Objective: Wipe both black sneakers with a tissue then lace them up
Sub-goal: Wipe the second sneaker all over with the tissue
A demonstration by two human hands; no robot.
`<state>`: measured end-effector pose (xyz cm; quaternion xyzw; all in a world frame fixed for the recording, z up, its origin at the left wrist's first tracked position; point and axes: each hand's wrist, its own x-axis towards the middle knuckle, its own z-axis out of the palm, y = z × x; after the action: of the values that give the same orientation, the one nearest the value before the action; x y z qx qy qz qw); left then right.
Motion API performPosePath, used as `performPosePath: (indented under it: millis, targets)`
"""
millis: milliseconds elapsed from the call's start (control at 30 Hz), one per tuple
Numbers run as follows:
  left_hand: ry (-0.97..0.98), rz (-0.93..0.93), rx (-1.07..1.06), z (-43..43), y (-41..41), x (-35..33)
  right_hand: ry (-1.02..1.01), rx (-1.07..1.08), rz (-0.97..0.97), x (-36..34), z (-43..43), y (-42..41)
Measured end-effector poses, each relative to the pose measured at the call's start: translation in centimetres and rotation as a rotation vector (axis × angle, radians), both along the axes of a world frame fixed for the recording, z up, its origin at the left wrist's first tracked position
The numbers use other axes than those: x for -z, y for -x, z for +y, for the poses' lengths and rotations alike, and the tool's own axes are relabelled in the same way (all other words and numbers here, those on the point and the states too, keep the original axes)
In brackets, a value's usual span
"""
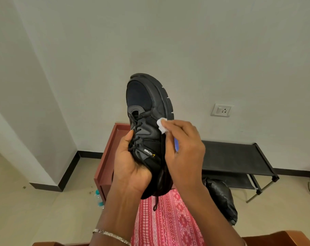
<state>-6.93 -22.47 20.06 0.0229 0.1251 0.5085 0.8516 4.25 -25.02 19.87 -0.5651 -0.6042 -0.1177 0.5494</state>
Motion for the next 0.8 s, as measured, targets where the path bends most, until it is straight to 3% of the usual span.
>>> performPosePath:
  millis: [233, 533, 800]
  targets:
    - [0.036, 0.013, -0.029, 0.9, 1.0, 0.3, 0.090, -0.074, 0.020, 4.1, -5.6, 1.7]
    - [0.043, -0.030, 0.053, -0.5, -0.4, 0.5, 0.017, 0.001, 0.030, 0.6, -1.9, 0.6]
    - [0.048, 0.008, -0.035, 0.5, 0.2, 0.5, 0.062, -0.106, -0.041, 3.5, -5.6, 3.5]
